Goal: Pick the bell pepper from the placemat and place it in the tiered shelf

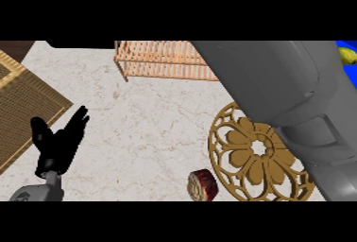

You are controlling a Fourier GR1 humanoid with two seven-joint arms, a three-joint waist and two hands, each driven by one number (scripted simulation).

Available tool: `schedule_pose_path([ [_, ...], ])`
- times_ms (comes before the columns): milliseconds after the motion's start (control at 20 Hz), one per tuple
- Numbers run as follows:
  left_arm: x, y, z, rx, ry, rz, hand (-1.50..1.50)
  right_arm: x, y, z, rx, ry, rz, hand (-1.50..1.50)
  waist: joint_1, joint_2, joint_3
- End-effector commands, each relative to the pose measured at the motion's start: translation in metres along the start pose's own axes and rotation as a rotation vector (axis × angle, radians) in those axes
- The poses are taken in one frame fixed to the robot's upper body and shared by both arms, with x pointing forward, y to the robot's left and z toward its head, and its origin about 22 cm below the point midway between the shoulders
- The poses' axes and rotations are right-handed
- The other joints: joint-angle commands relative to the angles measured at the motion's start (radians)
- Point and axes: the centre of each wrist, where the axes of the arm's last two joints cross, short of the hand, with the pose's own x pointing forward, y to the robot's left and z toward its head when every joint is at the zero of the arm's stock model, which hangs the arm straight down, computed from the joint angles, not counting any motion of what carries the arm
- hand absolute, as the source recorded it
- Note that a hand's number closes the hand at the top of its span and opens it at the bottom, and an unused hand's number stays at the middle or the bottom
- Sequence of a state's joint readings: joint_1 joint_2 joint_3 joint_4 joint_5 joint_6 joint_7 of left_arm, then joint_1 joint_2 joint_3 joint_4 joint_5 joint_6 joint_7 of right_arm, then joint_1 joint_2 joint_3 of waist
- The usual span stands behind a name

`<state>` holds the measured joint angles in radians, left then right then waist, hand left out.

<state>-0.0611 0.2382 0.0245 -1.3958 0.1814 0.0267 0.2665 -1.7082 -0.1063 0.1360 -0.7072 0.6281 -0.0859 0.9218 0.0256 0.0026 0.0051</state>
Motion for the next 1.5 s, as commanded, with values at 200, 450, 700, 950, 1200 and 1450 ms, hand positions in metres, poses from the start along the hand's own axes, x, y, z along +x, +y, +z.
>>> schedule_pose_path([
  [200, -0.004, -0.019, 0.001, -0.043, 0.059, 0.013, 0.00, -0.030, 0.006, -0.034, -0.010, 0.028, 0.038, 1.50, 0.016, 0.011, -0.007],
  [450, -0.015, -0.014, -0.001, -0.016, 0.064, -0.015, 0.00, -0.053, 0.029, -0.044, -0.038, 0.008, 0.071, 1.50, 0.015, 0.013, -0.007],
  [700, -0.013, -0.008, -0.004, -0.005, 0.058, -0.004, 0.00, -0.059, 0.040, -0.044, -0.040, -0.032, 0.033, 1.50, 0.008, 0.010, -0.007],
  [950, -0.007, -0.019, -0.008, -0.020, 0.072, -0.004, 0.00, -0.059, 0.036, -0.049, -0.027, -0.049, 0.032, 1.50, 0.016, 0.014, -0.007],
  [1200, -0.006, -0.021, -0.009, -0.019, 0.062, -0.003, 0.00, -0.051, 0.038, -0.047, -0.004, -0.047, 0.065, 1.50, 0.010, 0.011, -0.007],
  [1450, -0.018, -0.013, -0.005, -0.020, 0.072, -0.006, 0.00, -0.053, 0.023, -0.052, -0.080, 0.049, -0.100, 1.50, 0.016, 0.013, -0.007],
])
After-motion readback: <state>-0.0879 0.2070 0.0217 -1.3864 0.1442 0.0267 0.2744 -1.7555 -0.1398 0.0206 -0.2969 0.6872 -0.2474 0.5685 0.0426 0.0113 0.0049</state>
